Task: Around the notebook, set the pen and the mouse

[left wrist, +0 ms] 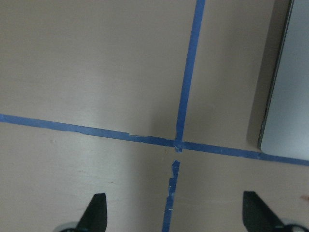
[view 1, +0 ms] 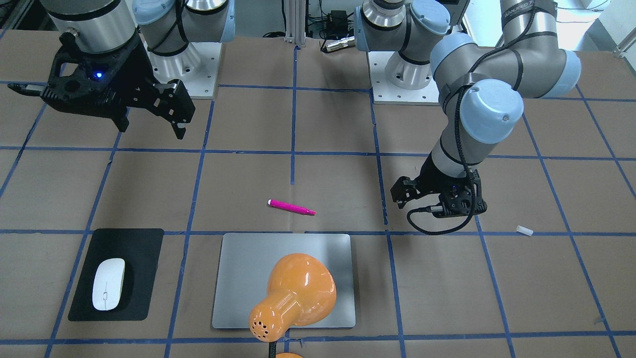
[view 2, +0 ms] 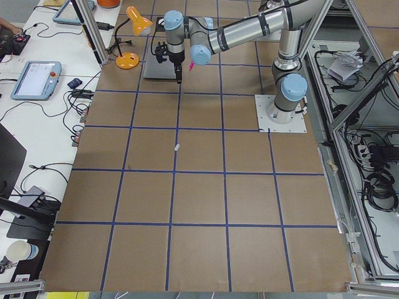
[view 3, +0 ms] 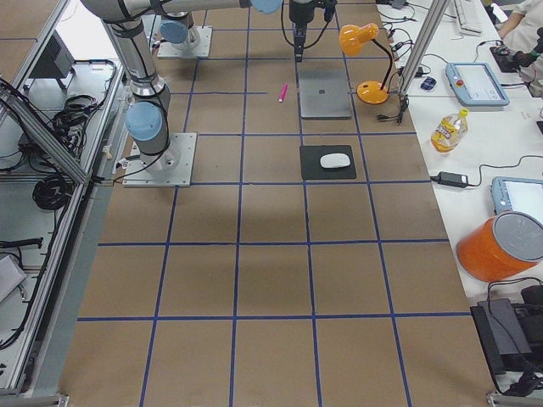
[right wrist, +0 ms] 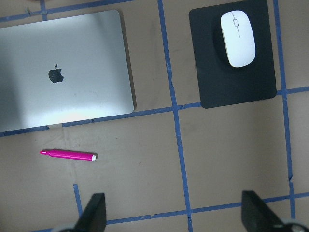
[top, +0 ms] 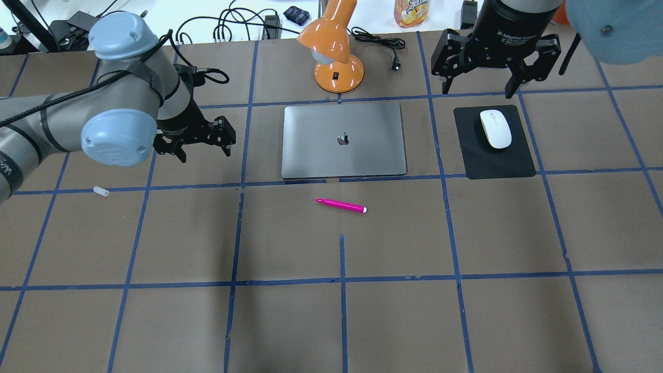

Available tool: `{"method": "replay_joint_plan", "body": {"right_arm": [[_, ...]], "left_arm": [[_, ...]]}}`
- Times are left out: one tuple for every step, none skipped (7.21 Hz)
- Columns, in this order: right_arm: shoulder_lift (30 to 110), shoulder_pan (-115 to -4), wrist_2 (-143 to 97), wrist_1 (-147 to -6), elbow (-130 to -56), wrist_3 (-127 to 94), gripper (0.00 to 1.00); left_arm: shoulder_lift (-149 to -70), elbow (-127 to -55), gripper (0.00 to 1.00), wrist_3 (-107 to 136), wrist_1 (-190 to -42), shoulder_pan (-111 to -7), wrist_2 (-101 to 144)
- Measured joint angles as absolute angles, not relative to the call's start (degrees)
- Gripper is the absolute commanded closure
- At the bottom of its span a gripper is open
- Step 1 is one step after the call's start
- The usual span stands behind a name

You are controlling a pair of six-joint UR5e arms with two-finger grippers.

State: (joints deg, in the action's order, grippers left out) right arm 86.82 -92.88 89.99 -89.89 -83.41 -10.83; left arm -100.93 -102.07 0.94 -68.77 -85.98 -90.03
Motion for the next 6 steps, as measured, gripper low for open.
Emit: {"method": "replay_joint_plan", "body": {"right_arm": [[86.8, -92.9, 90.0, -90.4, -83.4, -11.0, 0.00], [86.8, -92.9, 90.1, -90.8, -83.4, -11.2, 0.00], [86.7, -92.9, 90.1, -90.9, -83.4, -11.8, 0.00], [86.7, -92.9, 90.1, -90.9, -83.4, -12.5, 0.00], [86.7, -92.9, 90.1, -90.9, -83.4, -12.8, 0.00], [86.6, -92.9, 90.1, -90.9, -83.4, -12.9, 0.00]], "left_arm": [[-98.9, -100.2, 0.00, -1.9, -74.9, -84.8, -90.0], [-96.9, -96.7, 0.00, -3.4, -83.6, -84.2, -90.0], [-95.1, -92.9, 0.00, -5.2, -91.9, -84.0, -90.0], [-93.3, -90.2, 0.00, -7.5, -97.5, -84.1, -89.3], [-91.9, -89.3, 0.00, -8.6, -100.0, -84.2, -88.1], [-91.0, -89.4, 0.00, -8.9, -100.8, -84.2, -87.8]]}}
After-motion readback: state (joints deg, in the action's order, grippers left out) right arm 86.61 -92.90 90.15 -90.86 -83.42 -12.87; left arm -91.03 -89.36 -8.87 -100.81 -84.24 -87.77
